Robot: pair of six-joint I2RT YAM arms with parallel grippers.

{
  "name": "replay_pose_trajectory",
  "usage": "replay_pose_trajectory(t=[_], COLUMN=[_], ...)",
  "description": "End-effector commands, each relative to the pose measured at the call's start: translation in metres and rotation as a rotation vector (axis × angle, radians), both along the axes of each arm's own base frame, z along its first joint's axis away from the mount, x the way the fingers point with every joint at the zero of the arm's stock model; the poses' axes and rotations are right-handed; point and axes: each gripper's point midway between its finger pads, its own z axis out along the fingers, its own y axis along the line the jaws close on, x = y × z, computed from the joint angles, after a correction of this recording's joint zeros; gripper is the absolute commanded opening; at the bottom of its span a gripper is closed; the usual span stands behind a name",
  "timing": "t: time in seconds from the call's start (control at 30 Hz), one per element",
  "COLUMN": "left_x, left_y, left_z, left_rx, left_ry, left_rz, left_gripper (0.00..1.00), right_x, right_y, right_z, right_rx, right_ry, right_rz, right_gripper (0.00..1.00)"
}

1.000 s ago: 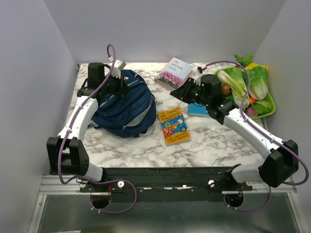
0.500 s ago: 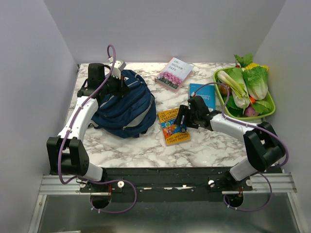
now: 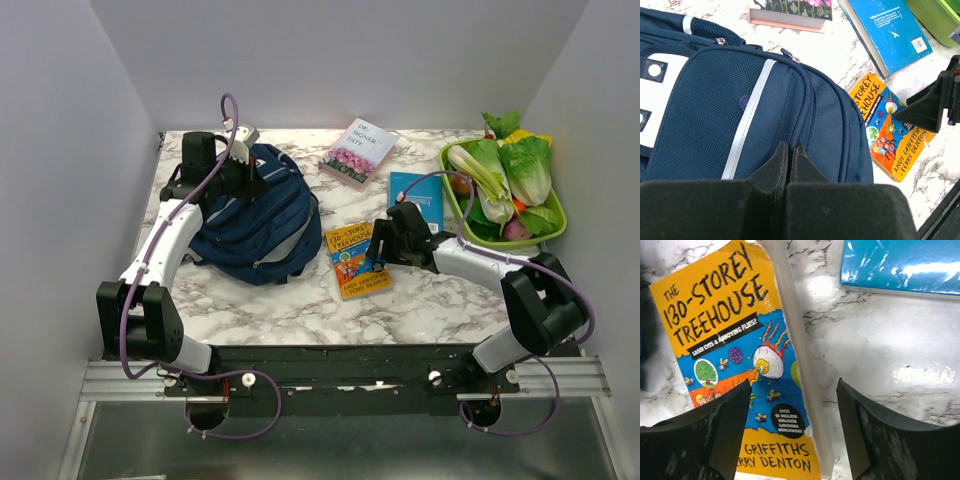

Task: Pack the student bag
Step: Pick up the book from the center of the board.

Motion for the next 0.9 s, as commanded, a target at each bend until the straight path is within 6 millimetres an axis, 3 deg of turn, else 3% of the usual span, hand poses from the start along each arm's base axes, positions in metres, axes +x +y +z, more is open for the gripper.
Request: replay_pose_trajectory(t=[0.0,0.23,0.43,0.6,0.87], left_x=[0.003,0.004,0.002,0.0,-0.005], left_y=[-0.006,-0.008,-0.007,-0.009,-0.01], left_z=[0.028,0.024,0.024,0.017,0.009], left_rx=[-0.058,-0.069,-0.065,-0.07,-0.07], left_ry=[-0.095,-0.07,-0.077,-0.059,-0.054], left_rz=[-0.033,-0.038,-0.035,-0.036,-0.044], left_gripper=[0.0,0.0,0.0,0.0,0.0], right_x=[0.007,0.001,-0.003,-0.004,-0.002], right_y=[-0.018,0.003,0.026,0.045,0.076], right_z=[0.004,-0.016,-0.023,-0.007,0.03], right_rx=[-0.09,-0.081,-0.075,-0.003,0.101], right_ry=[-0.046,0.008,0.035,0.024,-0.018], right_rz=[-0.037,-0.005,0.02,0.019,0.067], right_gripper=[0.77,0.73,0.61,0.5,0.45])
